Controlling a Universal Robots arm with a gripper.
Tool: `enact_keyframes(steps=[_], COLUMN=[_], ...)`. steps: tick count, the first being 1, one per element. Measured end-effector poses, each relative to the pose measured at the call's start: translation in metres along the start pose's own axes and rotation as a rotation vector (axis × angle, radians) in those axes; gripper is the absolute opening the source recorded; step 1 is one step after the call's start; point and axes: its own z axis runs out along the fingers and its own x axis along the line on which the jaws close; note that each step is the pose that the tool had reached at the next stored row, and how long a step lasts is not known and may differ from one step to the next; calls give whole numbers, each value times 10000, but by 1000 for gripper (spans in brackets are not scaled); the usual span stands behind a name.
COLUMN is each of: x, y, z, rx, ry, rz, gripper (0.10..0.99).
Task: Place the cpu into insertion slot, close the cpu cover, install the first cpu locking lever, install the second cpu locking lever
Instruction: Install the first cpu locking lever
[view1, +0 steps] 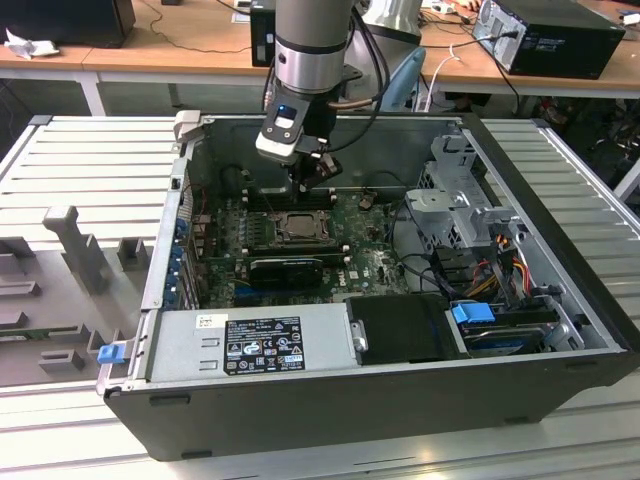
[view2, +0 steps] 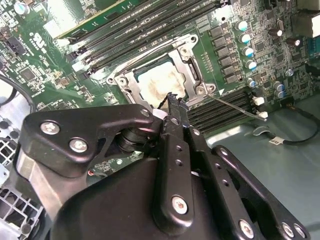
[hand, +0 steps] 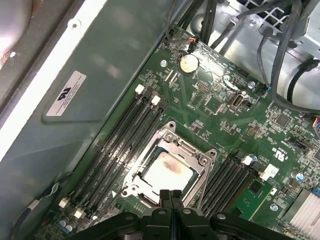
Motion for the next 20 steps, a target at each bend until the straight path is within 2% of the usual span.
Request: enact_keyframes(steps=[11,20], x=[0,0], y=[0,0], z=[0,0], rx=[12,33], ry=[-3,-9], rz=[-644,-1776], gripper=[106,106])
